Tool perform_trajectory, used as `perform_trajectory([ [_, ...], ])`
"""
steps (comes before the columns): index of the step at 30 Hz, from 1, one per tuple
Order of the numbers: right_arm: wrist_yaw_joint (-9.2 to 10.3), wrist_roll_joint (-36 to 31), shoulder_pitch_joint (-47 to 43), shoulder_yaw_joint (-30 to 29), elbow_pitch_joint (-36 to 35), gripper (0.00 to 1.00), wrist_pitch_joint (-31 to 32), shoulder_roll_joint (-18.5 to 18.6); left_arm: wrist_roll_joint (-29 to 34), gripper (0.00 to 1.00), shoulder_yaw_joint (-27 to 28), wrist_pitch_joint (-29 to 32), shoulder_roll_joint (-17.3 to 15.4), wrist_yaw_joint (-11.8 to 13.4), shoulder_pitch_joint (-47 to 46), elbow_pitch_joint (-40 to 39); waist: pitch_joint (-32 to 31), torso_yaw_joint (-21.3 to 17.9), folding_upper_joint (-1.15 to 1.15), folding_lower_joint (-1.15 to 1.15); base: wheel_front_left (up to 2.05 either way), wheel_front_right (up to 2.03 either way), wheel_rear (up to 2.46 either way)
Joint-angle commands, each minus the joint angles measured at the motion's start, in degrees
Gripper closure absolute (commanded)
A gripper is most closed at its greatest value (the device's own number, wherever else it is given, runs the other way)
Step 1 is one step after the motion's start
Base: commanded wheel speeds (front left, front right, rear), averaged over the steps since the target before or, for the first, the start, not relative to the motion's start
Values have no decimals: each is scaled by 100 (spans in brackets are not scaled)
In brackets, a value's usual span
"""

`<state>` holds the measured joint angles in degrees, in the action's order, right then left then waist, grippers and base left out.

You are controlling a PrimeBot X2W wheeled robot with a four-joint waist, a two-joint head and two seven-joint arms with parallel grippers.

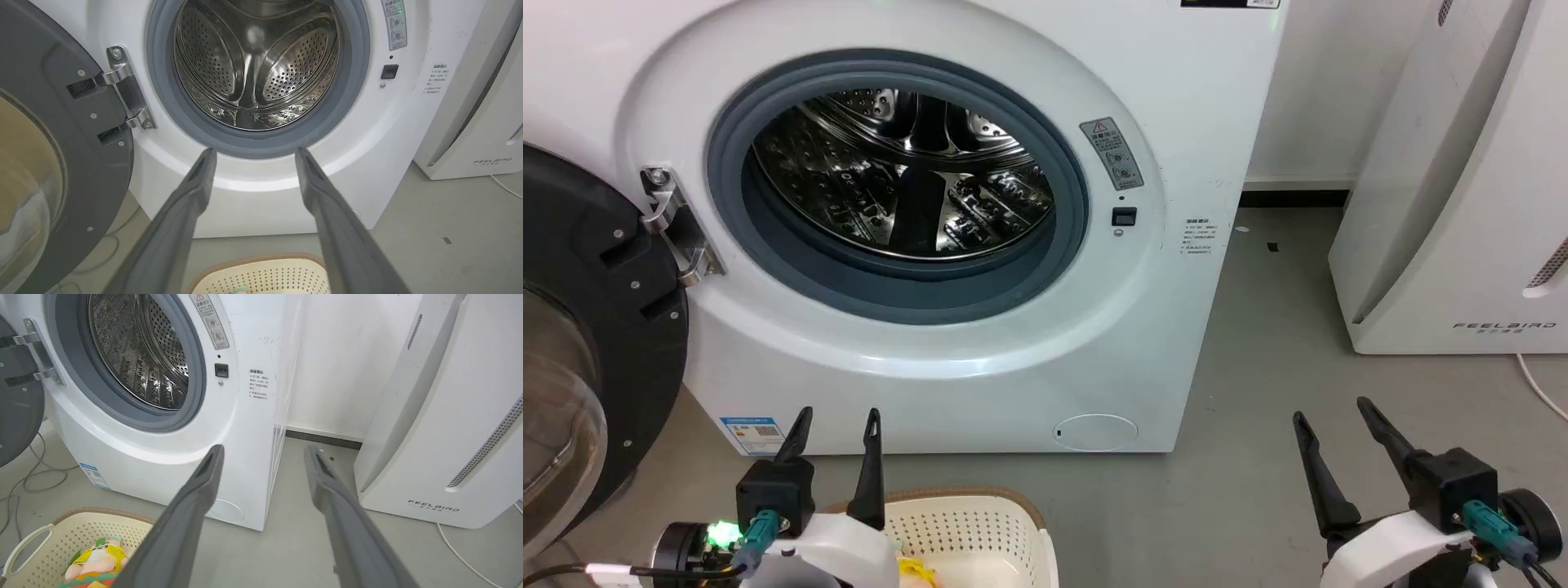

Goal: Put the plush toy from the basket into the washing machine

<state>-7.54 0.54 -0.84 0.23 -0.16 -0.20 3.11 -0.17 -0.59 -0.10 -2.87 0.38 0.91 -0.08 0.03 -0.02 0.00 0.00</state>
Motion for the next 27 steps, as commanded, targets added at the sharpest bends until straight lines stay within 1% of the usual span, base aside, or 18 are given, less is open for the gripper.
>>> perform_trajectory([
  [1,0,13,-15,-10,-11,0,-61,-1,-18,0,-13,-64,0,21,3,28,3,-1,0,0,0,0,0],
  [15,1,12,-25,-42,-109,0,-227,-4,-98,0,-117,-231,0,63,-15,232,106,-19,0,0,0,0,0],
  [27,1,-5,51,5,-160,0,-370,-6,-146,0,-222,-374,-4,76,-217,559,422,-53,0,0,0,0,0],
])
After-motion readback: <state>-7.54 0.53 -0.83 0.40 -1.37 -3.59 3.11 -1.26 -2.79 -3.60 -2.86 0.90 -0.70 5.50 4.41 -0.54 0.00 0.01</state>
